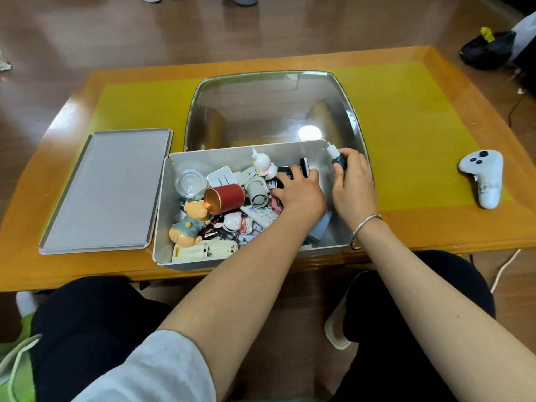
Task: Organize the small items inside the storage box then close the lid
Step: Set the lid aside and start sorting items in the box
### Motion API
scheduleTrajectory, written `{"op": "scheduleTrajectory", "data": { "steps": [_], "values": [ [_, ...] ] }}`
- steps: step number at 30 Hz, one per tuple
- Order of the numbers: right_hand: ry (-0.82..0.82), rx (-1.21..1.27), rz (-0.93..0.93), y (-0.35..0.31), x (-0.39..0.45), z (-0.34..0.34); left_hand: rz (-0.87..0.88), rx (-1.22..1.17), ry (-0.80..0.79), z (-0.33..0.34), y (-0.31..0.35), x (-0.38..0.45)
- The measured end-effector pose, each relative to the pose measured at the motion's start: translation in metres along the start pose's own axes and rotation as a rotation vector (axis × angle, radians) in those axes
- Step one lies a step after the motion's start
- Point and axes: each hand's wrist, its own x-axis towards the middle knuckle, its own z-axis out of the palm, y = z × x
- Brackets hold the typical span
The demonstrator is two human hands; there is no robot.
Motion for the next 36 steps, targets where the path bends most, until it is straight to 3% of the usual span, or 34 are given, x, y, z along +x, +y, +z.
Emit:
{"op": "scheduleTrajectory", "data": {
  "steps": [5,13,23,31,36],
  "values": [
    [-0.008,-0.003,0.014,-0.001,0.0,0.0,0.032,-0.095,0.089,0.006,-0.007,0.002],
    [-0.014,-0.017,0.023,-0.001,0.0,0.0,0.095,-0.169,0.103,0.003,-0.008,0.005],
    [-0.019,-0.033,0.019,-0.002,0.0,-0.002,0.282,-0.27,0.387,-0.018,-0.033,-0.043],
    [-0.025,-0.032,0.013,-0.002,0.0,0.0,0.506,-0.132,0.203,-0.023,-0.112,-0.075],
    [-0.025,-0.031,0.017,-0.001,0.001,0.001,0.48,-0.063,0.028,-0.039,-0.136,-0.066]
  ]
}}
